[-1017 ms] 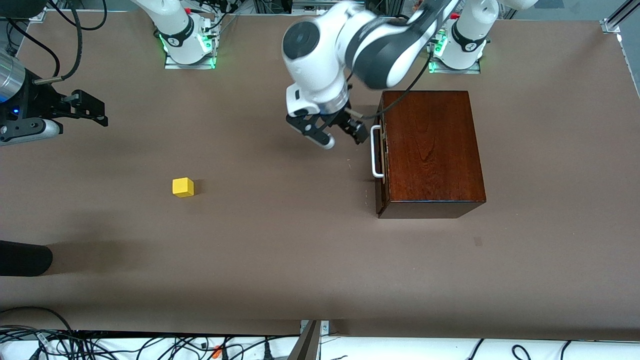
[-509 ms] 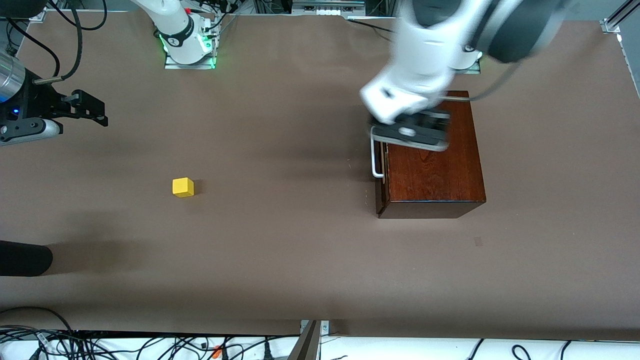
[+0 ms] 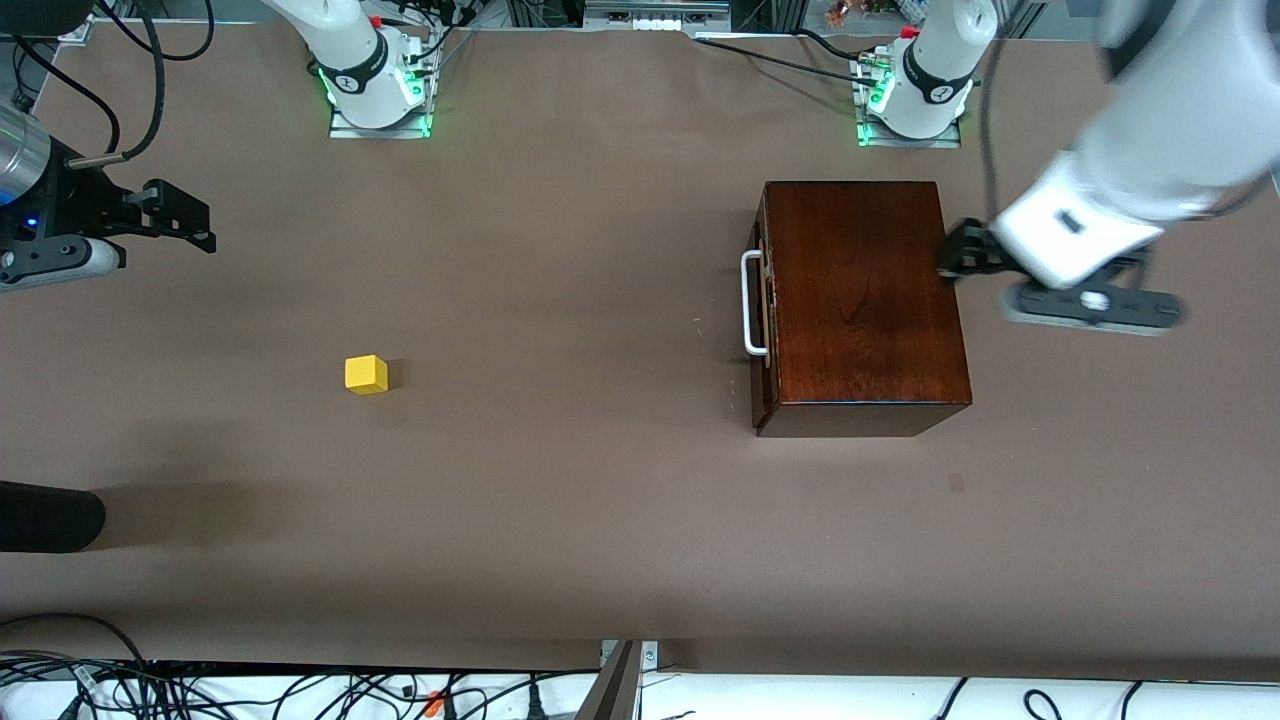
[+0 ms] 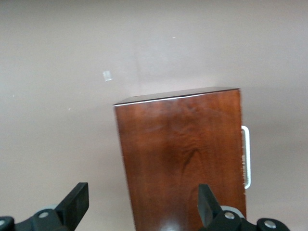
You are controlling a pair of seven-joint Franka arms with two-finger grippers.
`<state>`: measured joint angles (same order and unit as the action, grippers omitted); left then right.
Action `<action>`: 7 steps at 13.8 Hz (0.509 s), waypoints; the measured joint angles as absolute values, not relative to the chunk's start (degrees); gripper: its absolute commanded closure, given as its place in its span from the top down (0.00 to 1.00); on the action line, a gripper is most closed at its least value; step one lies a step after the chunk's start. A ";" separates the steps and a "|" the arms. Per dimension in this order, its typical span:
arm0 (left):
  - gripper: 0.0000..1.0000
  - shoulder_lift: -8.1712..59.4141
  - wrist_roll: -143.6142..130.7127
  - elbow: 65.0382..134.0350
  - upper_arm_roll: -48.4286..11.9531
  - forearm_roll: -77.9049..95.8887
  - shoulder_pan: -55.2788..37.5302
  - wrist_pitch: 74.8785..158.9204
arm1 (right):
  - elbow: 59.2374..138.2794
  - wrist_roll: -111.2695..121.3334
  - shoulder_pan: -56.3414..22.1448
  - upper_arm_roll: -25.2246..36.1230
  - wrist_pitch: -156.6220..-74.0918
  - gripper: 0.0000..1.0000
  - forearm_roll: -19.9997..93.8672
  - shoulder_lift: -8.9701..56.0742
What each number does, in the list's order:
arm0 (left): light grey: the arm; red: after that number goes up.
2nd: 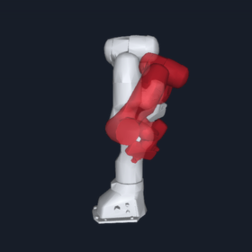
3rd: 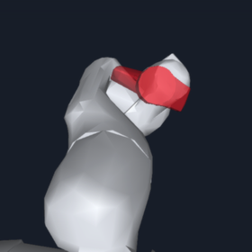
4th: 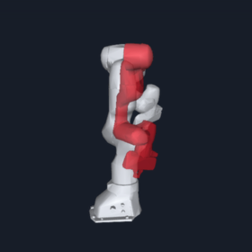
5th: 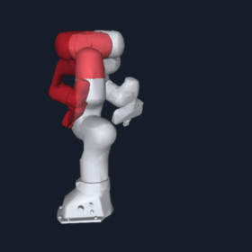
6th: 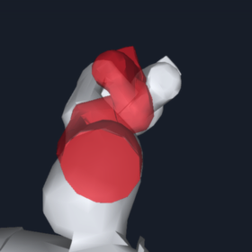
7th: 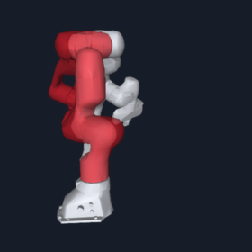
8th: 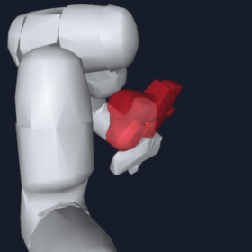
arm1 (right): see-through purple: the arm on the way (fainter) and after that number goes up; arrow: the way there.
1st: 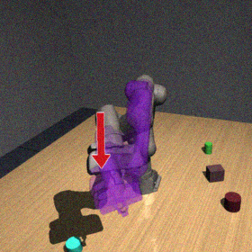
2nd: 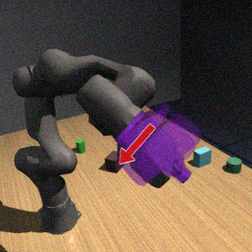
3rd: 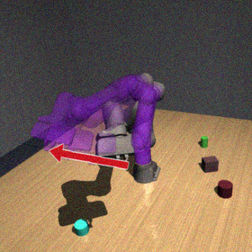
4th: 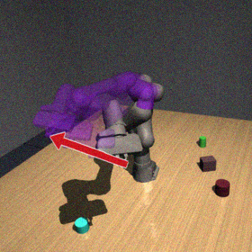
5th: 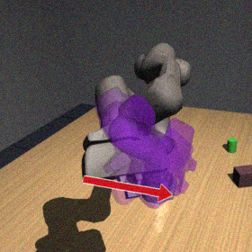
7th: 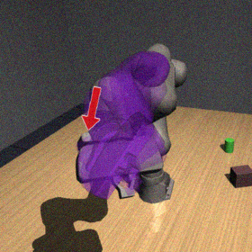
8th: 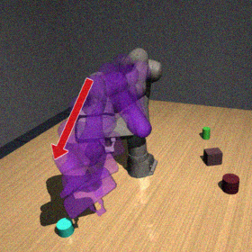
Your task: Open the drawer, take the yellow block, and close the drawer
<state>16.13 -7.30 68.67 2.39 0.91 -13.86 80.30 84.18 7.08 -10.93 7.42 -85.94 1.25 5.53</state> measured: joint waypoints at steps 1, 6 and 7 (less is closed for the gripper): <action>1.00 15.68 -6.38 69.41 5.39 2.26 -13.85 80.30 | 84.18 7.08 -10.93 7.42 -85.94 1.00 1.25 5.53; 1.00 12.67 -5.41 74.23 9.41 3.11 -13.99 83.07 | 84.18 7.08 -10.93 7.44 -85.94 1.00 1.25 5.53; 1.00 11.58 -5.41 75.99 9.41 3.11 -14.09 84.18 | 84.18 7.08 -10.93 7.45 -85.94 1.00 1.25 5.53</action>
